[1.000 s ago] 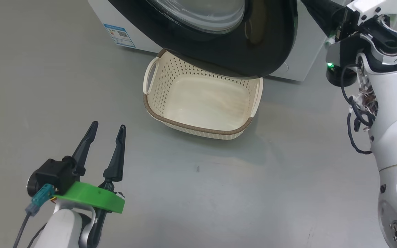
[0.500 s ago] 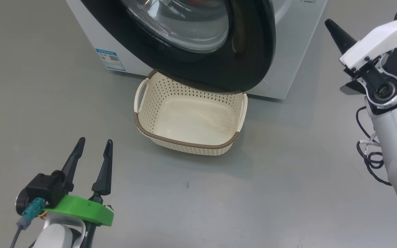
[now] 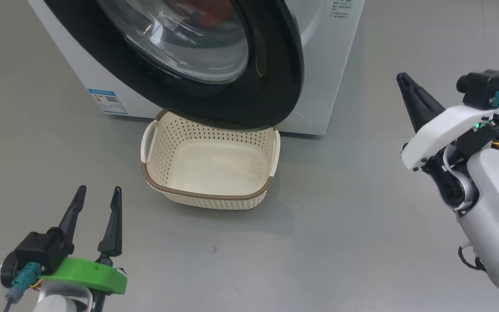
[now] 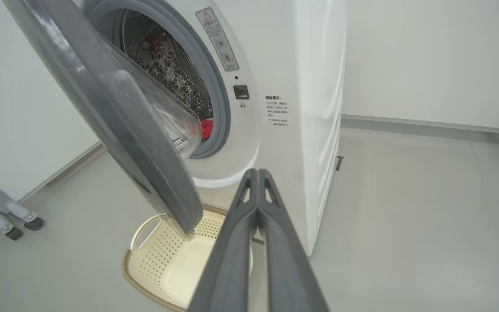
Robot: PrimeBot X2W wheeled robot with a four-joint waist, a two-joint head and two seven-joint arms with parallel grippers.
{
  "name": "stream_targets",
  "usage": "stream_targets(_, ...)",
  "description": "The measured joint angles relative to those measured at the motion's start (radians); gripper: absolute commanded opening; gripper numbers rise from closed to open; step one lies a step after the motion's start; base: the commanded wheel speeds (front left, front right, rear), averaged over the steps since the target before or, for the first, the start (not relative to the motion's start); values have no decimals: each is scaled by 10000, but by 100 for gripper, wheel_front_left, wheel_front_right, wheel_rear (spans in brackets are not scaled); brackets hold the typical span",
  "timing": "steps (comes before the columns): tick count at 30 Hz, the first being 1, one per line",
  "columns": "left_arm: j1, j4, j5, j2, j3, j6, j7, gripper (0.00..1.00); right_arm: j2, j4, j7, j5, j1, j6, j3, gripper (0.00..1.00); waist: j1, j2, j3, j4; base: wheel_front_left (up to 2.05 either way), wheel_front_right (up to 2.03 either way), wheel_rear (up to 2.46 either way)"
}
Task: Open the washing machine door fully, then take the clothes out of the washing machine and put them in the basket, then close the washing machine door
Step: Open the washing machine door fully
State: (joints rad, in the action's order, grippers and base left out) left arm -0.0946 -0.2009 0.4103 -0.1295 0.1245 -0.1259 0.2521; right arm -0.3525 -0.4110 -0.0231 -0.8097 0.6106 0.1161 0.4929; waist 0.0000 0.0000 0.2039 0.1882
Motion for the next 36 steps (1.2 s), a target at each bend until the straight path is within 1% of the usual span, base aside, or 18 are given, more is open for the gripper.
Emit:
stream_targets(3, 46, 38, -71, -6, -21, 0, 0, 100, -263, 345, 610, 669, -442, 2, 261, 0, 0, 0, -72, -169, 0, 0, 0)
stream_targets(6, 87, 77, -102, -8, -46, 0, 0, 100, -320, 598, 1137, 1062, -913, 0, 399, 0, 0, 0, -137, -315, 0, 0, 0)
stream_targets(8, 105, 94, -107, -8, -67, 0, 0, 100, -355, 723, 1478, 1315, -1261, -59, 431, 0, 0, 0, -183, -394, 0, 0, 0)
stream_targets(15, 233, 109, -165, -6, -186, 0, 0, 100, -305, 917, 2485, 1538, -2541, -936, 255, 0, 0, 0, -341, -608, 0, 0, 0)
stream_targets(17, 285, 111, -180, 6, -178, 0, 0, 100, -238, 980, 2589, 1538, -2951, -1118, 199, 0, 0, 0, -390, -643, 0, 0, 0)
stream_targets(20, 373, 140, -215, 12, -180, -19, 0, 100, -150, 1179, 2648, 1645, -3475, -1492, 104, 0, 0, 0, -417, -685, 0, 0, 0)
stream_targets(21, 388, 146, -236, 13, -188, -19, 0, 100, -81, 1225, 2679, 1645, -3610, -1630, 2, 41, 0, 0, -418, -697, 0, 0, 0)
stream_targets(22, 397, 151, -240, 15, -198, -19, 0, 100, -12, 1277, 2686, 1645, -3725, -1741, -81, 91, 0, 0, -419, -709, 0, 0, 0)
stream_targets(23, 407, 155, -240, 15, -215, -19, 0, 100, 35, 1346, 2723, 1685, -3832, -1862, -174, 100, 0, 0, -420, -722, 0, 0, 0)
stream_targets(26, 430, 157, -240, 17, -222, -19, 0, 100, 127, 1555, 2727, 1726, -4054, -2067, -431, 100, 0, 0, -421, -762, 0, 0, 0)
stream_targets(31, 434, 157, -253, 21, -213, -19, 0, 100, 157, 1879, 2752, 2021, -4311, -2071, -535, 100, 0, 0, -421, -823, 0, 0, 0)
stream_targets(36, 434, 157, -284, 46, -174, -21, 0, 100, 163, 2174, 2752, 2282, -4558, -2163, -786, 100, 0, 0, -437, -848, 0, 0, 0)
